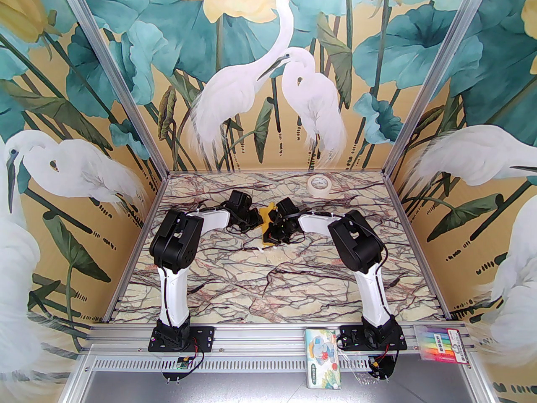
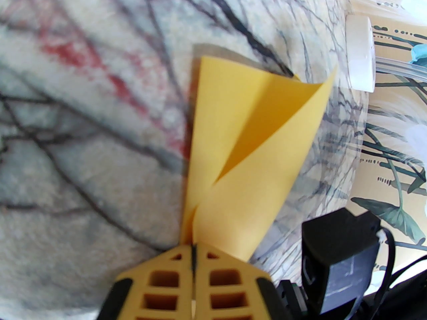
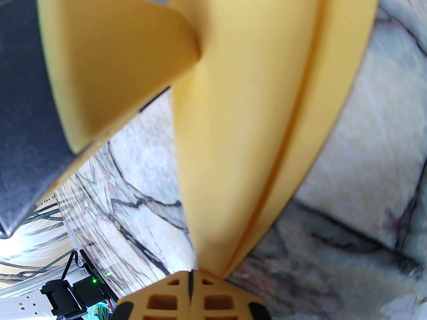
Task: Fold a paper plane with a square sheet of paper (fold left side to right side)
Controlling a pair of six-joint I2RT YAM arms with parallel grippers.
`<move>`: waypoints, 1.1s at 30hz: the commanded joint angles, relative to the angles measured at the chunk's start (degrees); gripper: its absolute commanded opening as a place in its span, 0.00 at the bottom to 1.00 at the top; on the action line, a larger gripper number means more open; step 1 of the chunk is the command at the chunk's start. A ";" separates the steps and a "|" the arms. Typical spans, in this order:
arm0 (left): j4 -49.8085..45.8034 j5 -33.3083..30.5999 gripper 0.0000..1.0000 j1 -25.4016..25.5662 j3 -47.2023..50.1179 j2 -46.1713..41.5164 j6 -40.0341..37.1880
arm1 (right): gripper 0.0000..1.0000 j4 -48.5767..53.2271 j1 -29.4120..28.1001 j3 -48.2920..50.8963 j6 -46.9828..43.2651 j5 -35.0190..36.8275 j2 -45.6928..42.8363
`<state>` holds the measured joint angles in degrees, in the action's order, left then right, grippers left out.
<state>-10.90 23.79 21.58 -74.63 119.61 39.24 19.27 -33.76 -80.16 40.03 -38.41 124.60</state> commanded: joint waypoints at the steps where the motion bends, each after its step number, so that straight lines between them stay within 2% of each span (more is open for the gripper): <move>1: -4.12 -5.07 0.10 0.63 -1.13 2.61 -2.16 | 0.00 2.63 0.01 2.18 -0.04 2.38 0.92; 3: -4.71 -5.90 0.15 0.71 -1.30 2.56 -2.63 | 0.00 2.44 0.00 2.43 0.04 2.33 0.79; 16: -6.58 -9.31 0.16 0.74 -2.62 0.82 -4.77 | 0.00 2.05 -0.01 2.82 0.29 2.25 0.66; 25: -7.76 -10.15 0.08 0.74 -3.63 1.63 -5.75 | 0.00 1.87 0.01 3.04 0.46 2.13 0.67; 33: -7.97 -11.18 0.07 1.22 -4.05 2.64 -6.02 | 0.00 1.83 -0.02 3.19 0.21 2.38 0.00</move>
<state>-17.06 17.85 22.96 -78.08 119.77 34.63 17.54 -33.65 -79.20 40.05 -38.85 124.44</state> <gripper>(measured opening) 0.076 0.033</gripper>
